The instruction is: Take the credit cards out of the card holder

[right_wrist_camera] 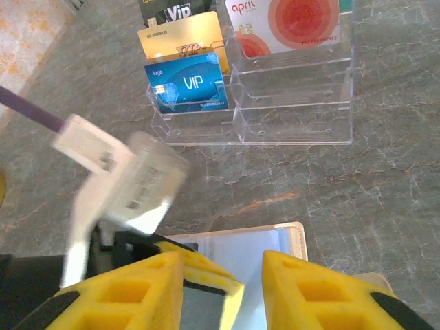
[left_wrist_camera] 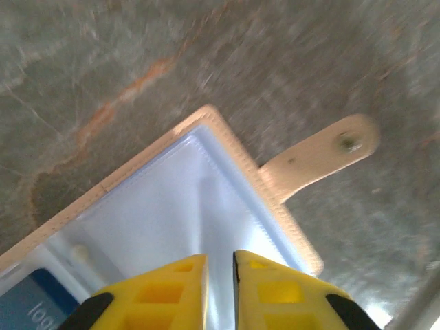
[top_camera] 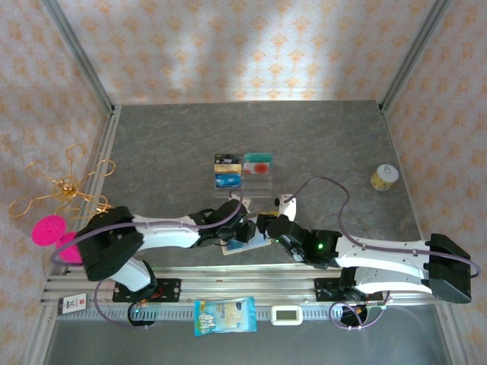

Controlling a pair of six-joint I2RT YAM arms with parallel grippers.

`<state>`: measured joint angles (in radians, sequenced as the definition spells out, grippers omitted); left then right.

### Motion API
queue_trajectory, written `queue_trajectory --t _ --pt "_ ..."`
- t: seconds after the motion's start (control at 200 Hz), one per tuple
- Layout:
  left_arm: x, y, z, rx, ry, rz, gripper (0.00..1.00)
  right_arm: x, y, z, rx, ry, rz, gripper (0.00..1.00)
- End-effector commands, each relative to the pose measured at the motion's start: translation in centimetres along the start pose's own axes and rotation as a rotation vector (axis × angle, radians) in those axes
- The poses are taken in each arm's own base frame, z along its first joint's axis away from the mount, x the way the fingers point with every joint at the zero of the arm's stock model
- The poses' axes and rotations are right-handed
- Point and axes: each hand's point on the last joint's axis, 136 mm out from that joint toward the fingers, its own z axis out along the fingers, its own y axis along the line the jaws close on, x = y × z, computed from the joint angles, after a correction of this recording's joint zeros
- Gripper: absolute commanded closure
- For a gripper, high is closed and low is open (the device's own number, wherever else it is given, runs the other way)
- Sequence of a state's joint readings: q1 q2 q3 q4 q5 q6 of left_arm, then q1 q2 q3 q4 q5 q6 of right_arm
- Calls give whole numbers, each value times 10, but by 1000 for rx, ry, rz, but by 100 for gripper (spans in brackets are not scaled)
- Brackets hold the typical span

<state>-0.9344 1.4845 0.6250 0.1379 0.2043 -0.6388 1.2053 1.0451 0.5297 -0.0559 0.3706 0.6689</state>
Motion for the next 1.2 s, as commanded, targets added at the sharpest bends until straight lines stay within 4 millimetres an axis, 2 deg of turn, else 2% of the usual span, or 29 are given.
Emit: queue_trajectory --t 0.0,0.1,0.235,0.31,0.38,0.435,0.536,0.756,0.826,1.196 --pt "-20 2 -29 -13 -126 -42 78 -2 -1 0 16 -5 -15 68" --pt "-24 15 -52 -40 -209 -88 74 2 13 9 -59 61 -25 70" --pt "-16 38 -68 -74 -258 -144 71 15 35 26 -219 204 -25 72" --pt "-8 52 -68 -97 -253 -173 72 27 45 34 -267 277 -54 73" --pt "-1 63 -63 -94 -229 -187 80 41 60 39 -332 355 -82 71" --pt "4 72 -59 -92 -216 -209 84 51 63 46 -337 395 -78 69" --pt "8 75 -53 -57 -195 -220 87 65 67 55 -357 453 -58 68" --pt "14 83 -48 -93 -174 -204 90 79 63 70 -324 490 -23 69" --pt "16 84 -46 -100 -162 -203 90 84 55 74 -287 500 -22 70" --pt "12 78 -52 -67 -179 -202 90 107 36 81 -224 549 1 71"
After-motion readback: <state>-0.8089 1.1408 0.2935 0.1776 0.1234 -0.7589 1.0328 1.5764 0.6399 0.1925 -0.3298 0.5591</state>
